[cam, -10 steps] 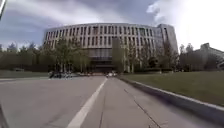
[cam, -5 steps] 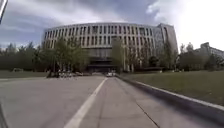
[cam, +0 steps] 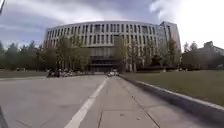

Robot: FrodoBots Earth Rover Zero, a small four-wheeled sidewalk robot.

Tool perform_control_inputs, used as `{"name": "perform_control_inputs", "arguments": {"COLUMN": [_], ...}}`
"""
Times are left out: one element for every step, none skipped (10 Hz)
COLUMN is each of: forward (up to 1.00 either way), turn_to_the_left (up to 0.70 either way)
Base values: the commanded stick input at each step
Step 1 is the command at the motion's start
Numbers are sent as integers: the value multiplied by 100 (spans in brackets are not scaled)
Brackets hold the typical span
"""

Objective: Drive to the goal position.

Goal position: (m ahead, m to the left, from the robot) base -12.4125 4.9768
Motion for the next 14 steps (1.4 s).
{"name": "perform_control_inputs", "arguments": {"forward": [-100,-100,-100,-100,-100,-100,-100,-100,-100,-100,-100,-100,-100,-100], "turn_to_the_left": [0,0,0,0,0,0,0,-14,-37,-40,-40,-40,-40,-40]}}
